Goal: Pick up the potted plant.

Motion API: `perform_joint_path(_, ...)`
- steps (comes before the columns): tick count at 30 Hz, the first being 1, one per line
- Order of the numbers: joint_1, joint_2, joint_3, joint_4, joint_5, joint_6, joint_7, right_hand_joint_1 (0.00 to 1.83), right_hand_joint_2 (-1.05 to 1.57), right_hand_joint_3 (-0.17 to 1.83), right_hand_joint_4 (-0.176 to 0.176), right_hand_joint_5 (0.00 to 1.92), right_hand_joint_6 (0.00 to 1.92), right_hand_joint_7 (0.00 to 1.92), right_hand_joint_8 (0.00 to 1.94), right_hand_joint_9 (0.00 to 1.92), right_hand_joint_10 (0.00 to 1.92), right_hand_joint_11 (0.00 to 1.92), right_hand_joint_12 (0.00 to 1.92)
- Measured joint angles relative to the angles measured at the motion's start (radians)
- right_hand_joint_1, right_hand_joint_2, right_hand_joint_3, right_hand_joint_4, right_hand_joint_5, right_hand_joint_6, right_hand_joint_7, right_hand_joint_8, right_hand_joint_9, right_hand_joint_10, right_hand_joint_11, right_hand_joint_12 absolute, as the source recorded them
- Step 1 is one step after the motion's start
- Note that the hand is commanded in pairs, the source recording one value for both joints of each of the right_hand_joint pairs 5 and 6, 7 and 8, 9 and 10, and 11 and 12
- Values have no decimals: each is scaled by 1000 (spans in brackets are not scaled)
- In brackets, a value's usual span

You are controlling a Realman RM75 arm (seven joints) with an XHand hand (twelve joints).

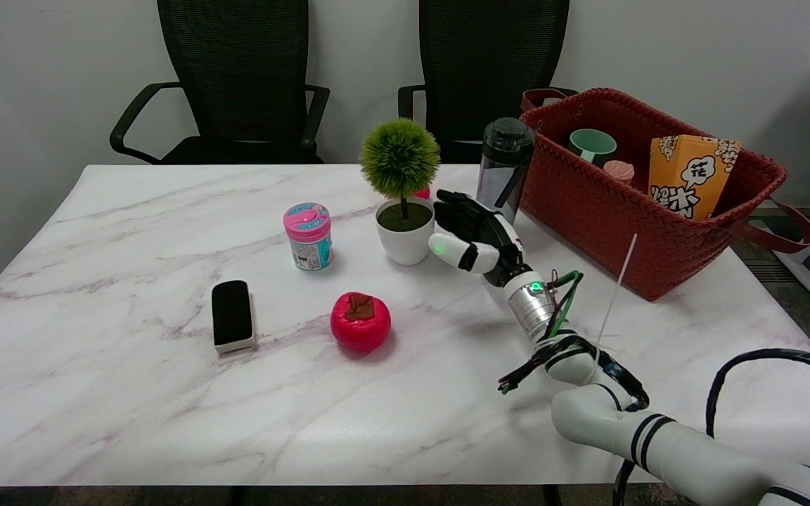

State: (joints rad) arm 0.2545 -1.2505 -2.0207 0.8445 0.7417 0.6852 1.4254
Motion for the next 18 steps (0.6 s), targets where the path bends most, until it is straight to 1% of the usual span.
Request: perform_joint_path(18,44,-6,4,-22,-54,-63,-2,1081,-105,959,0,404,404,493,493,480,480,228,228)
